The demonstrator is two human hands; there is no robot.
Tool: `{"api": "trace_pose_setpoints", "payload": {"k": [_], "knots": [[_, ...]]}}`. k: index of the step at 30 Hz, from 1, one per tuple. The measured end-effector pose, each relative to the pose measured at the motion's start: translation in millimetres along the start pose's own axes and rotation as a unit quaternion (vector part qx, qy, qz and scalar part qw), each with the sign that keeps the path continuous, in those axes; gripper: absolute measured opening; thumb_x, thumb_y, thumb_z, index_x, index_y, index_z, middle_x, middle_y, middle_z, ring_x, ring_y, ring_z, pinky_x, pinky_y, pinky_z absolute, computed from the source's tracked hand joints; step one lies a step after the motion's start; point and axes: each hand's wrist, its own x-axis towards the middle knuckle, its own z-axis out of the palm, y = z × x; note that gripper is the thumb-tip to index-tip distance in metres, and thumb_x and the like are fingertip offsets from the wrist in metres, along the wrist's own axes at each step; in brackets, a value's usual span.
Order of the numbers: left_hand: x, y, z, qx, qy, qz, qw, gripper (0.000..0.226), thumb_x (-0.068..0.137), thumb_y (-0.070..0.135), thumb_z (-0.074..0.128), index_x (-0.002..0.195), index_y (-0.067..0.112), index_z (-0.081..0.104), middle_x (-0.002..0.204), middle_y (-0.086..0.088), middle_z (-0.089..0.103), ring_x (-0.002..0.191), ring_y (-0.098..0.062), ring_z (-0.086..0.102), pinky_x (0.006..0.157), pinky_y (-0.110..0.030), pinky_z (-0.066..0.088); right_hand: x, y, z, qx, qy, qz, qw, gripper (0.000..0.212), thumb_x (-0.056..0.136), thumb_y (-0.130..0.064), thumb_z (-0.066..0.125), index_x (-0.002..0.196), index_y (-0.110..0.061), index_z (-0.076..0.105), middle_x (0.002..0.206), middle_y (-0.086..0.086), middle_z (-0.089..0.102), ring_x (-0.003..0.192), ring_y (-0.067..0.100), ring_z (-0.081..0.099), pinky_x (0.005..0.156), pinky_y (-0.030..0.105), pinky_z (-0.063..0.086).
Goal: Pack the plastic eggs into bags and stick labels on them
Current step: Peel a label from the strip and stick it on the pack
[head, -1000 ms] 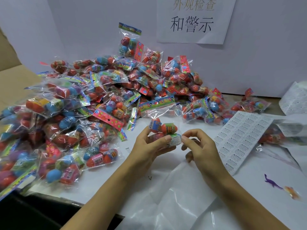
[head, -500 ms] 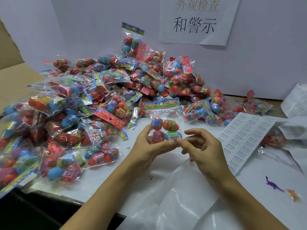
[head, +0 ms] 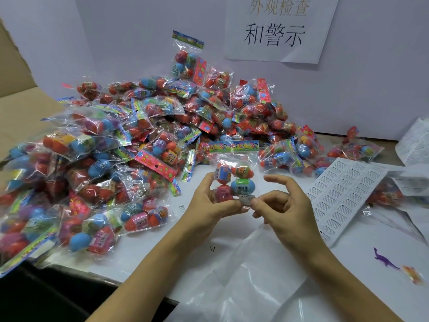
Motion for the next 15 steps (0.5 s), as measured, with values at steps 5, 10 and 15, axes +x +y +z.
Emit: {"api": "trace_pose_setpoints", "payload": {"k": [5,10,15], "knots": [[0.9,-1.7,-0.4,0.009,0.003,0.014,1.0,0.057,0.077,-0.002,0.069,0.128,0.017,0.051,0.111,-0.021,0.075,0.099,-0.034,0.074,0.084,-0.037,0.06,-1.2,-0.2,0.0,-0.001,-0.01,0.004,1.0,0.043,0.088,-0.003,0.072,0.119,-0.027,0.055,0.074,0.004,0.076,0.069,0.018,0.073,0.065,0.02,0.054],[-0.6,0.2,-0.4,0.013,-0.017,0.013,1.0,0.055,0.081,0.001,0.07,0.13,0.018,0.051,0.115,-0.018,0.075,0.105,-0.037,0.073,0.087,-0.038,0.06,-0.1,0.2,-1.8,-0.018,-0.008,-0.002,1.0,0.043,0.089,0.001,0.068,0.116,-0.031,0.055,0.074,0.002,0.076,0.069,0.017,0.073,0.062,0.018,0.051],[-2.6,2.5,2.3,0.012,0.005,0.024,1.0,0.056,0.08,0.009,0.081,0.128,0.017,0.054,0.112,-0.017,0.076,0.105,-0.035,0.073,0.086,-0.037,0.061,-2.7,-2.1,0.5,-0.042,-0.004,-0.011,0.999,0.041,0.083,-0.043,0.079,0.115,-0.036,0.054,0.076,-0.002,0.075,0.068,0.017,0.073,0.069,0.035,0.058]]}}
